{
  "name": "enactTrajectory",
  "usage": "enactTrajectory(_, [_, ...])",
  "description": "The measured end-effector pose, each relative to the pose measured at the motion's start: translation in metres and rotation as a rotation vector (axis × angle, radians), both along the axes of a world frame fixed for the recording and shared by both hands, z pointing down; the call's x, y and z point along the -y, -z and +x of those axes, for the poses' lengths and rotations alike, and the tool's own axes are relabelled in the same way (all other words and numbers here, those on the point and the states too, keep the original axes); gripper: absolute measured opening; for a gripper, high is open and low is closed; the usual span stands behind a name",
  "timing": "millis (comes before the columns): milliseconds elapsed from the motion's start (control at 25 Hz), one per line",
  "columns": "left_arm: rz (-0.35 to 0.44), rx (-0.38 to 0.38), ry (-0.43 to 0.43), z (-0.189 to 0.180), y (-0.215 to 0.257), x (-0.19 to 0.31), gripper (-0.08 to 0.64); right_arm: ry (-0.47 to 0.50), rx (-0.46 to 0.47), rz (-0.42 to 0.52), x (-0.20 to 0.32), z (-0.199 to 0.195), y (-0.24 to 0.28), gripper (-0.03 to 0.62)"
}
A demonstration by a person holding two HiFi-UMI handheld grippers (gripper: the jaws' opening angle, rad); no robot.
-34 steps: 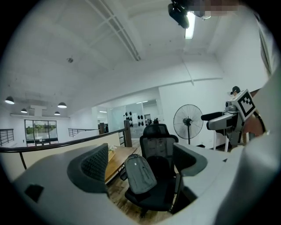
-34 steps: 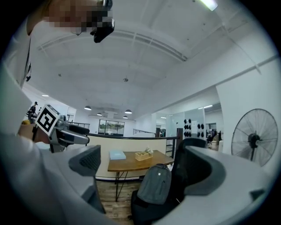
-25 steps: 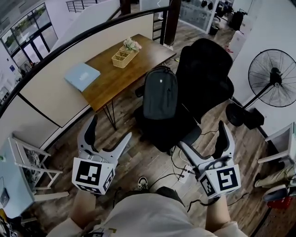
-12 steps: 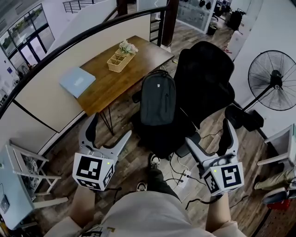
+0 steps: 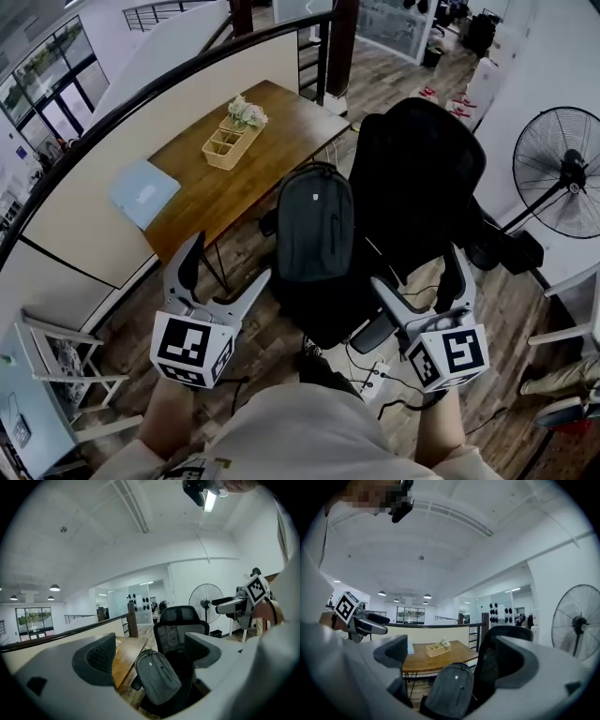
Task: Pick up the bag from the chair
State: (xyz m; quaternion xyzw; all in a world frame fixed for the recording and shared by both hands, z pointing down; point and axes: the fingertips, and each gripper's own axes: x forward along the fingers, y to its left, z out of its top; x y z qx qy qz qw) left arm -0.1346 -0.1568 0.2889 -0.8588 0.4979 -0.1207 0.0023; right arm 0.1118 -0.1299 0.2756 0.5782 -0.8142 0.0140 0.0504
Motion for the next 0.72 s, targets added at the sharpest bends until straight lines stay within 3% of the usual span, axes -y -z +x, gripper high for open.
enactTrajectory(400, [-0.027, 0.034, 0.022, 0.038, -0.011, 0.087, 0.44, 0.039, 0.032, -0.036, 0.098, 0.035, -0.02, 0.591])
enactTrajectory(720, [-0.06, 0.039, 0.01, 0.051, -0.022, 0.118, 0.44, 0.068, 0.032, -0.061, 0.13, 0.036, -0.026, 0.589])
